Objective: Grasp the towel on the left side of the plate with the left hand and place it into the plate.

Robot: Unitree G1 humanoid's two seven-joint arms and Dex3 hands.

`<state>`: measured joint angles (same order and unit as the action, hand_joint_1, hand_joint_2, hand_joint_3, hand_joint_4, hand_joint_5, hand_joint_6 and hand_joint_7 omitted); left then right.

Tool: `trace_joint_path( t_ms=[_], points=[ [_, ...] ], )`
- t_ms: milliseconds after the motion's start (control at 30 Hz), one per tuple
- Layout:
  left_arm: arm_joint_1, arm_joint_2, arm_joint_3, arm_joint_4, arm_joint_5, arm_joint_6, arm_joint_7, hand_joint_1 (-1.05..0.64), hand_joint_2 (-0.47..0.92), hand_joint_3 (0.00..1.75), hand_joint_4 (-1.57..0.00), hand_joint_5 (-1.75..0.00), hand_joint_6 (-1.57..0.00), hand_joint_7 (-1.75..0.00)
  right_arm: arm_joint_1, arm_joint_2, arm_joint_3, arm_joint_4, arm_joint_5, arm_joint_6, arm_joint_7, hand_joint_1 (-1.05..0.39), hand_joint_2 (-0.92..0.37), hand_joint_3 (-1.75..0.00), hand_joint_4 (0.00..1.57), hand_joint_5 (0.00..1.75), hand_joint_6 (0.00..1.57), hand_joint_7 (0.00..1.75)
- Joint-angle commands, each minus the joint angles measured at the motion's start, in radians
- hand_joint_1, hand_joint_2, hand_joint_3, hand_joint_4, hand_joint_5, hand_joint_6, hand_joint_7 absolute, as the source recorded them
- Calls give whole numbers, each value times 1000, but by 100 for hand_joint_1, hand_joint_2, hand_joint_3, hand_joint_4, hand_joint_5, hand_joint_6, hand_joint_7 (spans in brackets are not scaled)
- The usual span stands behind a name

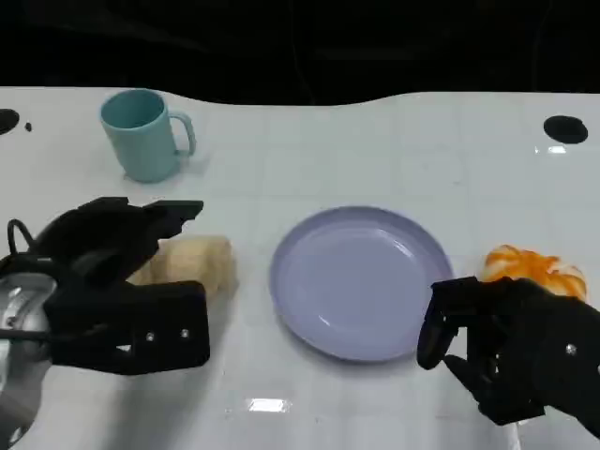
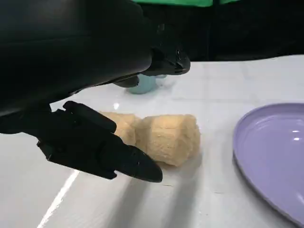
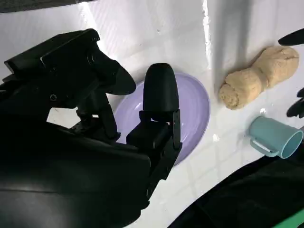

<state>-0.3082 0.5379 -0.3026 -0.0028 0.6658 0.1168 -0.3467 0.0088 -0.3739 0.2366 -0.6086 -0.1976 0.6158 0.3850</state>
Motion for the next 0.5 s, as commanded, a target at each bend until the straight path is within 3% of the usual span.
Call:
trace_joint_path(
  t_ms=[33,500],
  points=[
    [-60,-10,-43,103,53,-6,13,-50,86,0,-11,-42,-18,-1,2,-7,-3,-18,-6,9,-6,-3,-56,-107,73,174,70,140],
    [-377,-122,-245,701,145,-72,-20,-49,90,1,-20,-24,-24,-1,18,-1,2,-54,-7,44,-12,-3,-55,-110,74,175,71,141]
  ],
)
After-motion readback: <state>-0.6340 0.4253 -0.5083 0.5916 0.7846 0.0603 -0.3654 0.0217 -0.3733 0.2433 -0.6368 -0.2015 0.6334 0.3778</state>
